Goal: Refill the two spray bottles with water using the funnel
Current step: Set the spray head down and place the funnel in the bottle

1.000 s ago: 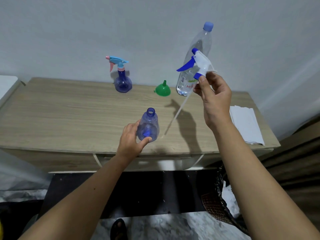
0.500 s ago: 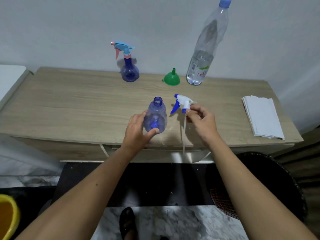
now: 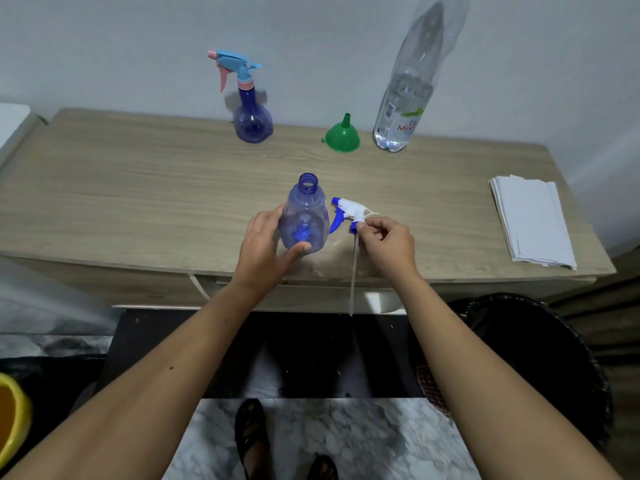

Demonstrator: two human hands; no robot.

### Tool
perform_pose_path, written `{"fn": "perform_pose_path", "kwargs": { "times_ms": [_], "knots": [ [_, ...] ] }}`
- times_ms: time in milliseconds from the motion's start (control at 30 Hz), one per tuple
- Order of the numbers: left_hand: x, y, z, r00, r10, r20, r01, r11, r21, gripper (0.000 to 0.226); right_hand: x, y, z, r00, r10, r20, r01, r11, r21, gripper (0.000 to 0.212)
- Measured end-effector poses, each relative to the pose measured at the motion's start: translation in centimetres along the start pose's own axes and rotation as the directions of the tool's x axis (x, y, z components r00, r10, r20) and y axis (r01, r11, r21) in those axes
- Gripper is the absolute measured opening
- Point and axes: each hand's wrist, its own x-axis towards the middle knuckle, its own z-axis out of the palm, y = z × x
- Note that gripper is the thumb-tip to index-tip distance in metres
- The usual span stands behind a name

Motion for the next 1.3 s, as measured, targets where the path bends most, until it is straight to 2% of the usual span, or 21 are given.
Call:
{"fn": "perform_pose_path", "kwargs": {
  "times_ms": [133, 433, 600, 800, 933, 1067, 1300],
  "knots": [
    [-0.3, 0.2, 0.1, 1.0, -0.011, 0.006, 0.011, 1.0, -0.023, 0.077, 0.0, -0.2, 0.4, 1.0, -0.008, -0.01, 0.008, 0.998, -0.069, 0.01],
    [-0.5, 0.7, 0.1, 0.999, -0.039, 0.011, 0.039, 0.998, -0.043, 0.075, 0.1, 0.0, 0.0, 1.0, -0.012, 0.003, 0.012, 0.999, -0.036, 0.012],
    [-0.5, 0.8, 0.0, 0.998, -0.063, 0.001, 0.063, 0.997, -0.05, 0.076, 0.4, 0.0, -0.1, 0.997, -0.067, -0.031, 0.068, 0.998, 0.013, 0.017],
    [-0.2, 0.5, -0.1, 0.999, -0.04, -0.026, 0.038, 0.998, -0.057, 0.075, 3.3, -2.6, 0.8, 0.972, -0.228, -0.064, 0.231, 0.972, 0.044, 0.024],
    [0.1, -0.1, -0.1, 0.999, 0.02, -0.049, -0.022, 0.999, -0.041, 0.076, 7.0, -4.4, 2.0, 0.952, -0.3, -0.06, 0.299, 0.954, -0.033, 0.046],
    [0.4, -0.8, 0.1, 0.997, 0.046, -0.066, -0.05, 0.997, -0.063, 0.072, 11.2, -5.4, 4.2, 0.956, -0.295, 0.006, 0.294, 0.954, -0.051, 0.069],
    [-0.5, -0.6, 0.0, 0.997, 0.021, -0.068, -0.027, 0.996, -0.091, 0.073, 16.7, -6.2, 6.0, 0.963, -0.268, -0.015, 0.263, 0.955, -0.136, 0.089]
  ]
}}
